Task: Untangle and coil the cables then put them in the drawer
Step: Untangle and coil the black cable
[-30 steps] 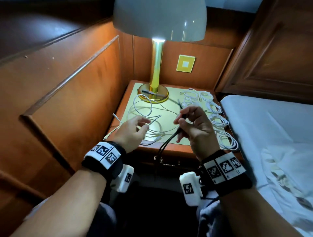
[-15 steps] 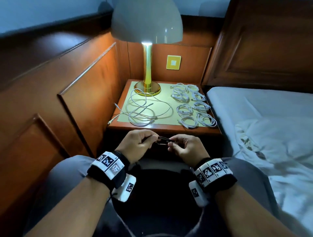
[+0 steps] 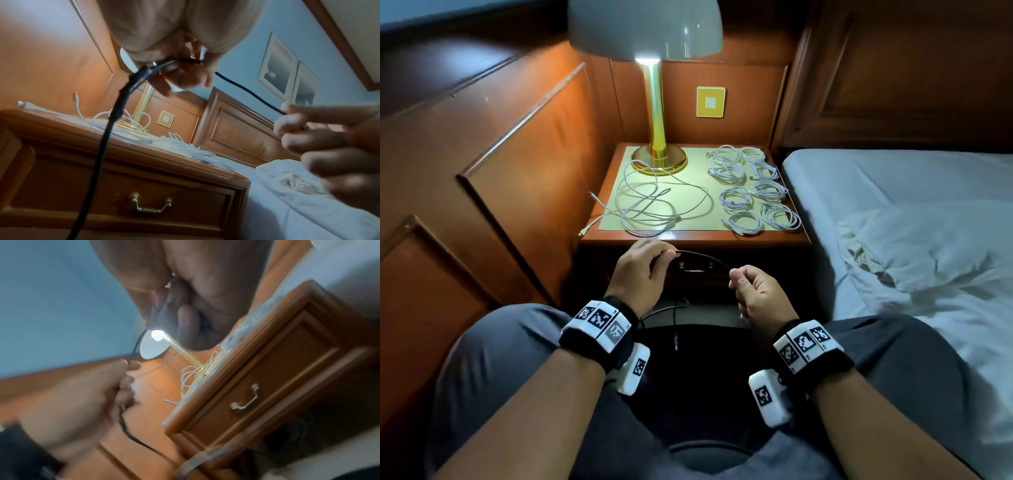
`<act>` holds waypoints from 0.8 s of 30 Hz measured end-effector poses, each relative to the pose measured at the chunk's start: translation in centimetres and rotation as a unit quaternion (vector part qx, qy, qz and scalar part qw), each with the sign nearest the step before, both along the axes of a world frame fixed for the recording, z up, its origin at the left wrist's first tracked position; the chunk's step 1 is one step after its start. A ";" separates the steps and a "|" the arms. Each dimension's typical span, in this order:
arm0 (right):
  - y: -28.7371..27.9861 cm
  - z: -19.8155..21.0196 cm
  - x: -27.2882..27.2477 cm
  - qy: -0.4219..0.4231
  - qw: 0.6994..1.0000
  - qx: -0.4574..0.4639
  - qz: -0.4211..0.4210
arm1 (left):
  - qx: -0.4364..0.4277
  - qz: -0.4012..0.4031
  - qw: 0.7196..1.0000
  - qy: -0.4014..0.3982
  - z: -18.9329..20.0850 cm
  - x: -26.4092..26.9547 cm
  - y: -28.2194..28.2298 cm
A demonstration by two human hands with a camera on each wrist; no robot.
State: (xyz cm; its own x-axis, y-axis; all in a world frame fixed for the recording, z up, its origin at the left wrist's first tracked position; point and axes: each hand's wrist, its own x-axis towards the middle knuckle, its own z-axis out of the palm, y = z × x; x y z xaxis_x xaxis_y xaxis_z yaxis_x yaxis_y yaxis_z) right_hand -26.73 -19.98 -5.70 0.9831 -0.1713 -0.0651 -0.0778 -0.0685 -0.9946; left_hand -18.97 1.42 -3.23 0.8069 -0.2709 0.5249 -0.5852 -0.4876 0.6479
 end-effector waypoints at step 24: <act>-1.1 -0.3 1.3 -0.083 0.946 -0.305 0.075 | 0.137 -0.150 0.977 0.070 -2.6 -0.8 -2.4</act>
